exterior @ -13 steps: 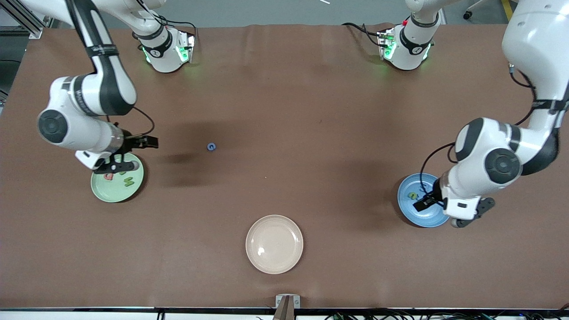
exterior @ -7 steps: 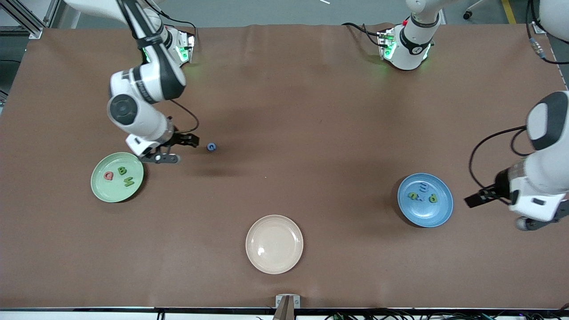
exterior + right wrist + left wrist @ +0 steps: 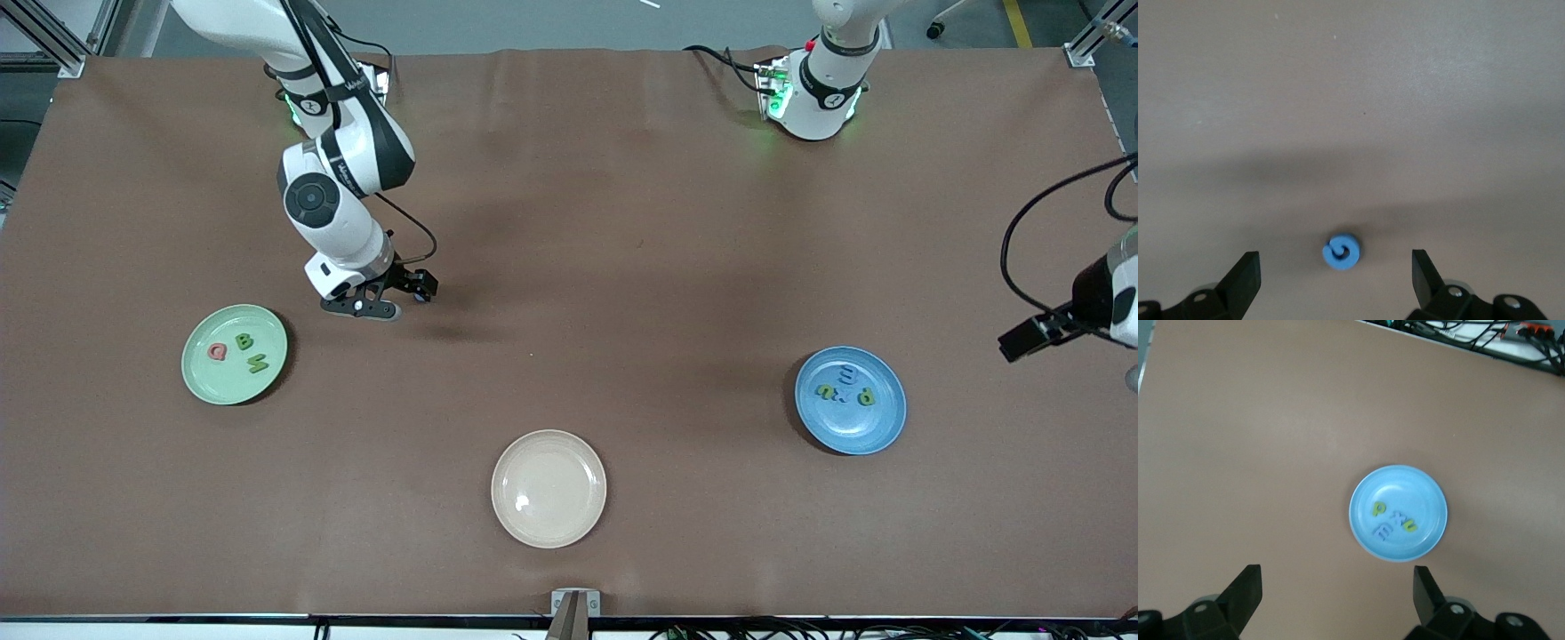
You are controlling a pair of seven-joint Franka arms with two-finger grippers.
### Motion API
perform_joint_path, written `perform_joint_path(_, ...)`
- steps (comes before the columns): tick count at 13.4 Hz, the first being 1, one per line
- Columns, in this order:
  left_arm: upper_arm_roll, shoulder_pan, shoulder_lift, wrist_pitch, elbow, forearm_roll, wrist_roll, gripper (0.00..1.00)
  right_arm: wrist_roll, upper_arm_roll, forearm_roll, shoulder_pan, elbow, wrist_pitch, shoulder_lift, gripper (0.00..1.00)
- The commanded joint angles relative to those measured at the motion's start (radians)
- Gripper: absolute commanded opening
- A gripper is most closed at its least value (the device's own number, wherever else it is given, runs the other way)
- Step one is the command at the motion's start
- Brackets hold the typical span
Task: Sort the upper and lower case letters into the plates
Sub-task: 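Reach the right gripper to the blue G while the left gripper withdraws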
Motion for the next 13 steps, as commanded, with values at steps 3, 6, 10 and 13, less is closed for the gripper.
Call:
perform_joint_path(3,0.015,0.009,-0.101,-0.089,-0.022,-0.096,0.129,1.00,0.004,0.001,0.013,0.011,-0.043,0.148,0.073,1.00)
perform_joint_path(6,0.230,-0.130,-0.184,-0.120,-0.054,-0.215,0.212,1.00,0.005,0.001,0.013,0.035,-0.048,0.177,0.091,0.92)
perform_joint_path(10,0.449,-0.293,-0.294,-0.146,-0.177,-0.346,0.220,1.00,0.005,0.001,0.013,0.040,-0.069,0.176,0.093,0.78)
perform_joint_path(13,0.529,-0.387,-0.354,-0.128,-0.255,-0.345,0.243,1.00,0.005,0.003,0.013,0.043,-0.081,0.177,0.093,0.71)
